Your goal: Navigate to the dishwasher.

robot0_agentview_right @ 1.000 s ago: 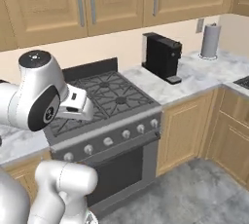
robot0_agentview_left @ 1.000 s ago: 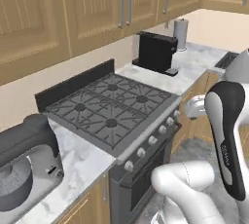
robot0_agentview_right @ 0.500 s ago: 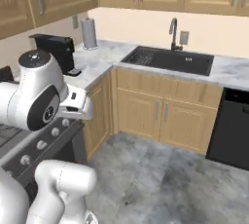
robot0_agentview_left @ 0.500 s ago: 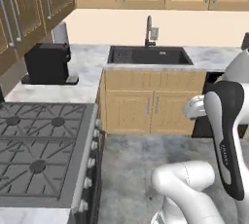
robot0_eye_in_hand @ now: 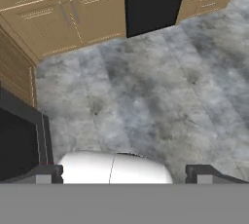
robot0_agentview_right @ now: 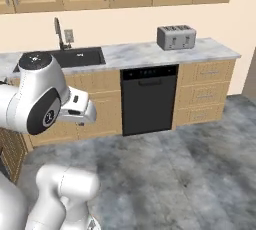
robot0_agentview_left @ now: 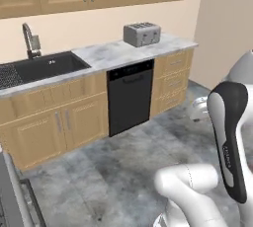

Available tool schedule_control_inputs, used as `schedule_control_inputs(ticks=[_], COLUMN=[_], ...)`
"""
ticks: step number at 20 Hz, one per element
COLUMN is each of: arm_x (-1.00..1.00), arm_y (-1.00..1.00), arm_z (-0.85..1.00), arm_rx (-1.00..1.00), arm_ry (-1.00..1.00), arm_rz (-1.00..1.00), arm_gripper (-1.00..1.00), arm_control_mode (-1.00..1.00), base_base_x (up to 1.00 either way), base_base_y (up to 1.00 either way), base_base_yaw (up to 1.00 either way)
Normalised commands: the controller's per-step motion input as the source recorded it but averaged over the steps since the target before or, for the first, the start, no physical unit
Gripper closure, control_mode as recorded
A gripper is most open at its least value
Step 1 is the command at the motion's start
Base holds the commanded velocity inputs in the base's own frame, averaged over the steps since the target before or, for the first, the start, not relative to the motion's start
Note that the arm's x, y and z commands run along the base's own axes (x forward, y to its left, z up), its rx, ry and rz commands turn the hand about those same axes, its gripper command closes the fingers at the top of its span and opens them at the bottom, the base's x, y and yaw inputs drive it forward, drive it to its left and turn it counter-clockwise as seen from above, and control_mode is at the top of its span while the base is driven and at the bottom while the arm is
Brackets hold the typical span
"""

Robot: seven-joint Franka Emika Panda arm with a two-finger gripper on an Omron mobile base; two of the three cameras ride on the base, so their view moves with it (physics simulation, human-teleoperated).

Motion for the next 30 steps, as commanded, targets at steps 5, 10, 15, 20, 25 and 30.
schedule_control_inputs(ticks=[5,10,15,20,25,30], arm_x=[0.00,0.00,0.00,0.00,0.00,0.00], arm_y=[0.00,0.00,0.00,0.00,0.00,0.00], arm_z=[0.00,0.00,0.00,0.00,0.00,0.00], arm_rx=[0.00,0.00,0.00,0.00,0.00,0.00], arm_ry=[0.00,0.00,0.00,0.00,0.00,0.00], arm_rz=[0.00,0.00,0.00,0.00,0.00,0.00], arm_gripper=[-1.00,-1.00,-1.00,-1.00,-1.00,-1.00], arm_control_mode=[1.00,1.00,1.00,1.00,1.00,1.00], base_base_x=[0.94,1.00,1.00,1.00,1.00,1.00], base_base_y=[-0.32,-0.33,-0.35,-0.16,-0.05,-0.15], base_base_yaw=[-0.29,0.06,0.19,0.24,0.28,0.35])
